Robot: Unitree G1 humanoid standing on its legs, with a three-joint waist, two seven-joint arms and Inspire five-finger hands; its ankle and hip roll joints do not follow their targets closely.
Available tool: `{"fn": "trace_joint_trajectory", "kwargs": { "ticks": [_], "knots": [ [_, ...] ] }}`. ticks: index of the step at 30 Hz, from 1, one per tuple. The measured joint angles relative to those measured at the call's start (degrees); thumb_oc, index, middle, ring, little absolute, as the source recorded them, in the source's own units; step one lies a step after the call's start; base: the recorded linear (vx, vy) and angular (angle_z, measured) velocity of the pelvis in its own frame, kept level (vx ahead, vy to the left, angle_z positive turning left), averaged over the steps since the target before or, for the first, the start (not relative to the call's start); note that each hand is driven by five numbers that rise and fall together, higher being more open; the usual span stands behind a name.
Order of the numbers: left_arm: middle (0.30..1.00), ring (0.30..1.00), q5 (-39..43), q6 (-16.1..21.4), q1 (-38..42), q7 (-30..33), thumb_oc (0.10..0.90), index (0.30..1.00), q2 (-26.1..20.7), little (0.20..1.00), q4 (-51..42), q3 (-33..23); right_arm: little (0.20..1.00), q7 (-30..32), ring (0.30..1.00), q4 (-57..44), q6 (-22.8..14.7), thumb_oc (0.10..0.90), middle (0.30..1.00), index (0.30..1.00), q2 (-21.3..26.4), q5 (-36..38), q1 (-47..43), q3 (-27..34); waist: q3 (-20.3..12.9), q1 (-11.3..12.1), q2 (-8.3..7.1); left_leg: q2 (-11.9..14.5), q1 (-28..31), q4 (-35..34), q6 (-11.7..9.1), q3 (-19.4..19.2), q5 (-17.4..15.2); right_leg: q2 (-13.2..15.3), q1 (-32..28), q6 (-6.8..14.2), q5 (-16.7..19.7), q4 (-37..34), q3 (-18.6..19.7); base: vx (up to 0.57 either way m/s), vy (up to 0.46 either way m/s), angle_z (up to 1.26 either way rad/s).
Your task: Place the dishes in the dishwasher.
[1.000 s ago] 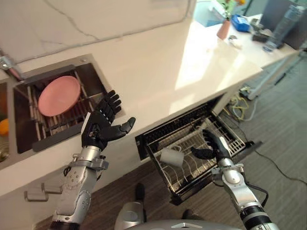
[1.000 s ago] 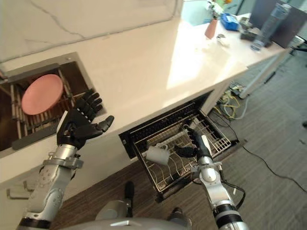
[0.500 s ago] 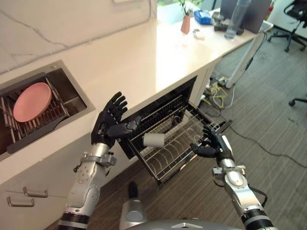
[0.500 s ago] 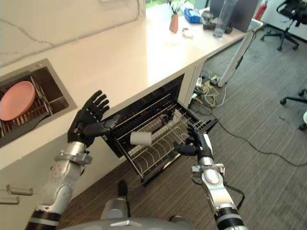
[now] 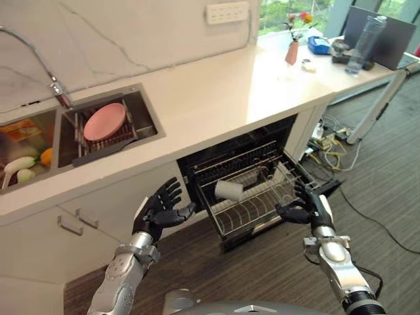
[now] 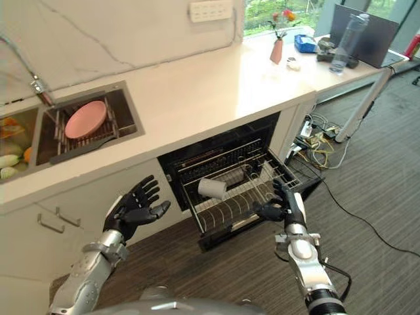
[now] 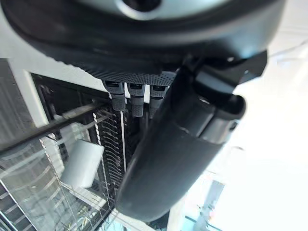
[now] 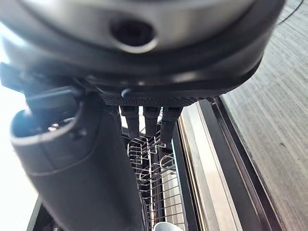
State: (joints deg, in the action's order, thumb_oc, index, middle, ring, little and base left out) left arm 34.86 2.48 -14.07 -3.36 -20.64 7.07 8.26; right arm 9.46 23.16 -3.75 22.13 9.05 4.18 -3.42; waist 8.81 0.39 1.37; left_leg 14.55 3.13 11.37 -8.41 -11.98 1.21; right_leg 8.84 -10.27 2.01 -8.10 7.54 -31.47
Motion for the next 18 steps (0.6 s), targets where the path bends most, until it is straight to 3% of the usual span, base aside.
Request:
{"fn": "trace_joint_trajectory", "kwargs": {
  "ticks": [1, 3, 4, 6, 7, 8, 9, 11, 13, 14, 16, 17, 18],
  "knots": [
    [0.9, 0.9, -0.9, -0.5, 0.0, 0.1, 0.8, 0.9, 0.6, 0.9, 1.8, 0.4, 0.9, 0.2, 0.9, -0.1, 0.0, 0.8, 0.9, 0.9, 0.6, 0.0, 0.5, 0.2, -0.6, -1.6, 0.76, -0.7, 0.2, -2.7, 0.3, -0.8, -0.8, 0.2, -0.1, 0.5, 0.3, 0.2, -1.4, -0.01, 0.139, 1.11],
    [0.9, 0.9, -3.6, -0.8, 0.7, -0.3, 0.8, 0.9, 0.4, 0.9, 6.3, 0.6, 0.9, 1.0, 0.9, 0.6, 0.3, 0.8, 0.9, 0.9, 0.3, 0.0, 0.9, 2.4, -0.6, -2.6, 0.96, -2.4, -0.5, -7.4, 1.3, -1.8, -1.8, 1.2, 0.9, 1.5, 0.5, 0.3, -0.8, -0.02, 0.184, 1.07],
    [0.9, 0.9, -5.7, -1.4, 0.4, -0.1, 0.8, 0.9, -0.1, 0.9, 8.7, 0.3, 0.9, 1.2, 0.9, 2.5, 0.5, 0.8, 0.9, 0.9, -0.1, 0.0, 0.1, 3.1, -0.8, -2.0, 0.04, -4.0, -0.7, -9.2, 1.6, -1.8, -1.0, 2.4, 1.8, 3.4, 1.0, 0.0, -0.5, 0.01, 0.376, 0.53],
    [0.9, 0.9, -10.0, -2.9, -0.8, -0.1, 0.8, 0.9, -1.4, 0.9, 14.3, 0.3, 0.9, 0.8, 0.9, 5.1, 1.4, 0.8, 0.9, 0.9, -0.2, 0.0, -1.8, 3.6, -1.1, -0.9, -0.5, -5.5, -1.7, -9.6, 2.8, -2.0, -1.7, 3.7, 1.7, 4.3, 2.5, -1.3, 0.0, 0.02, 0.323, 0.16],
    [0.9, 0.9, -12.9, -3.1, -2.3, -0.3, 0.8, 0.9, -1.6, 0.9, 17.5, -0.1, 0.9, 0.6, 0.9, 5.7, 2.0, 0.8, 0.9, 0.9, -0.4, -0.1, -2.3, 3.6, -1.4, -0.6, -1.07, -6.3, -1.5, -9.9, 2.4, -2.3, -2.2, 4.6, 1.3, 5.1, 3.1, -1.9, -0.3, 0.02, 0.277, 0.28],
    [0.9, 0.9, -19.0, -6.0, -3.0, -0.2, 0.8, 0.9, -0.7, 0.9, 25.6, -0.7, 0.9, 0.9, 0.9, 5.8, 3.2, 0.8, 0.9, 0.9, -0.3, -0.2, -2.0, 3.4, -2.2, -1.1, -0.38, -7.4, -1.4, -10.1, 3.2, -3.2, -2.1, 5.7, 1.0, 5.2, 3.7, -2.3, -0.4, 0.02, 0.283, 0.28],
    [0.9, 0.9, -20.9, -7.2, -3.6, -0.1, 0.8, 0.9, -0.4, 0.9, 28.5, -0.4, 0.9, 0.7, 0.9, 5.8, 3.5, 0.8, 0.9, 0.9, -0.4, -0.3, -2.1, 3.4, -2.4, -1.0, -0.87, -8.0, -1.8, -10.0, 3.7, -2.9, -2.0, 6.2, 1.1, 5.1, 4.1, -2.3, 0.0, 0.03, 0.391, 0.27],
    [0.9, 0.9, -22.6, -7.2, -2.4, 0.5, 0.8, 0.9, 1.5, 0.9, 40.6, -2.7, 0.9, 0.6, 0.9, 5.7, 4.5, 0.8, 0.9, 0.9, -1.1, -0.3, -2.6, 3.4, -2.3, -0.7, -0.77, -9.3, -2.8, -9.4, 4.4, -2.5, -2.4, 7.5, 1.5, 5.7, 4.5, -1.7, -0.2, 0.02, 0.231, 0.23],
    [0.9, 0.9, -27.3, -8.8, 1.6, 3.0, 0.8, 0.9, 4.5, 0.9, 52.1, -3.9, 0.9, 1.1, 0.9, 5.6, 5.7, 0.8, 0.9, 0.9, -1.6, -0.5, -2.8, 3.8, -2.2, -1.0, -0.49, -10.3, -4.5, -6.4, 6.1, -1.4, -3.9, 10.4, 3.5, 5.7, 4.8, 5.3, 0.8, -0.02, 0.294, 0.52],
    [0.9, 0.9, -29.2, -8.2, 3.6, 3.9, 0.8, 0.9, 5.4, 0.9, 59.6, -4.1, 0.9, 1.1, 0.9, 5.6, 6.1, 0.8, 0.9, 0.9, -1.5, -0.5, -2.7, 3.6, -2.0, -1.1, -0.57, -11.1, -4.5, -5.6, 7.4, -1.3, -3.8, 11.6, 5.5, 5.6, 4.7, 10.2, 2.6, -0.02, 0.209, 0.44],
    [0.9, 0.9, -31.2, -8.3, 8.0, 5.7, 0.8, 0.9, 7.4, 0.9, 70.7, -4.9, 0.9, 0.9, 0.9, 5.0, 6.1, 0.8, 0.9, 0.9, -1.6, -0.5, -2.2, 2.8, -2.0, -1.6, 0.25, -11.1, -4.0, -6.3, 8.1, 0.2, -3.3, 13.6, 10.4, 3.2, 6.4, 20.1, 7.5, 0.12, -0.008, 0.36],
    [0.9, 0.9, -31.6, -8.3, 9.2, 8.1, 0.8, 0.9, 7.8, 0.9, 74.3, -7.3, 0.9, -0.1, 0.9, 4.7, 6.0, 0.8, 0.9, 0.9, -2.2, 0.1, -1.1, -0.5, -1.3, -3.4, -0.48, -10.7, -3.6, -9.5, 8.7, 2.0, -2.2, 6.5, 14.9, 4.3, 2.3, 17.6, 19.8, 0.14, -0.06, 0.46],
    [0.9, 0.9, -31.5, -8.1, 9.9, 8.6, 0.8, 0.9, 7.8, 0.9, 75.5, -8.4, 0.9, -0.5, 0.9, 4.3, 5.9, 0.8, 0.9, 0.9, -2.2, 0.1, -0.9, -1.9, -0.9, -3.8, -0.86, -10.4, -3.4, -10.8, 8.5, 2.7, -1.3, 2.8, 15.7, 5.1, 1.3, 13.7, 24.4, 0.17, -0.129, 0.65]
  ]
}}
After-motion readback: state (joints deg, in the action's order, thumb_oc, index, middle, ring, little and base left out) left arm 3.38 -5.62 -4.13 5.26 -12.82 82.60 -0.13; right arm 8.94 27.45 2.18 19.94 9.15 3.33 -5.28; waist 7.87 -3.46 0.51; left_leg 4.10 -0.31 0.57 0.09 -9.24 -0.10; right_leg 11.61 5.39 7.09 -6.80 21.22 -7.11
